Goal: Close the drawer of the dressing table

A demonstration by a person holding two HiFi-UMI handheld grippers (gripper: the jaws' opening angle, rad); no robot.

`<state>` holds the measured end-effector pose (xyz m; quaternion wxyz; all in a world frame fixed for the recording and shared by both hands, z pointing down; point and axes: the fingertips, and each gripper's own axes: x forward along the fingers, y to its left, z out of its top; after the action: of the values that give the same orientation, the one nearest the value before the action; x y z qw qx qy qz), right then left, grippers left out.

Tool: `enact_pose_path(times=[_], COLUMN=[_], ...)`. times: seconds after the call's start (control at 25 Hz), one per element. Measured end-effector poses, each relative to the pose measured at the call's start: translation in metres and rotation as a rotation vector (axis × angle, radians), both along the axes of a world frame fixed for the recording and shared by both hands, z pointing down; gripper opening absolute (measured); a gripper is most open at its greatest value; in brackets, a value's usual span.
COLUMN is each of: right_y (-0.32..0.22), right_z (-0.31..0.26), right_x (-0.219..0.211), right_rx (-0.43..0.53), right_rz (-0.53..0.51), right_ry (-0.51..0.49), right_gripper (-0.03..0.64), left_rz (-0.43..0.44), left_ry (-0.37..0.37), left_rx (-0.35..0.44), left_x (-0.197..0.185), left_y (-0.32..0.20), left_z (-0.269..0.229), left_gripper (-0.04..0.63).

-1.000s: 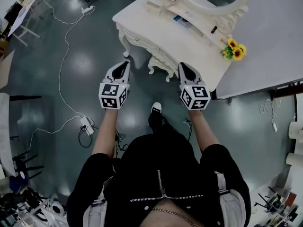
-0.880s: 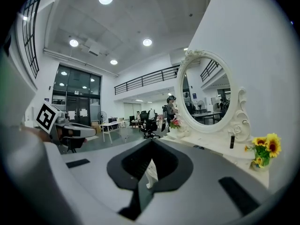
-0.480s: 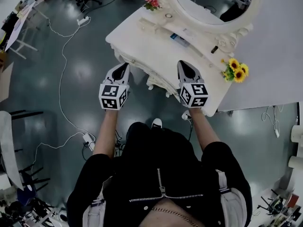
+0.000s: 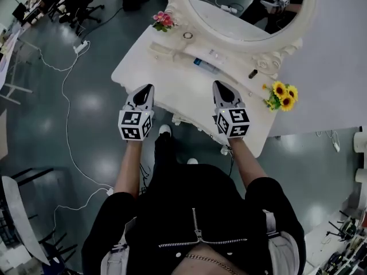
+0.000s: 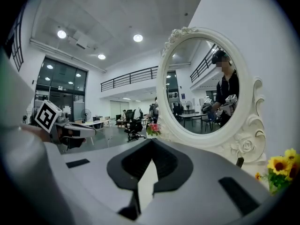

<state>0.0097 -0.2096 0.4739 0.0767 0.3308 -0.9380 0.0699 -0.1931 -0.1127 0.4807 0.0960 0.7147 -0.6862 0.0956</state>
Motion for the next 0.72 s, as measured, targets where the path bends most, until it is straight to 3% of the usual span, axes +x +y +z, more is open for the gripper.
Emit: enact_pose_path(times=[0.48,0.72], right_y=[-0.11,-0.13], right_z=[-0.006,-0.006], right_x=[-0.032,-0.051], right_rx=[-0.008,0.002], right_rz=[0.317,0.374], right_ry=[0.013,0.016], right_gripper=[0.005,0.005], left_rz=[0.348,0.411], left_ry=[-0.021,-0.014], left_rx=[0.001,0.004], left_x=[-0.042,-0.06], left_y=[-0.18,-0.219], left_z=[0.0,0.006], left_gripper=[0.029,0.029])
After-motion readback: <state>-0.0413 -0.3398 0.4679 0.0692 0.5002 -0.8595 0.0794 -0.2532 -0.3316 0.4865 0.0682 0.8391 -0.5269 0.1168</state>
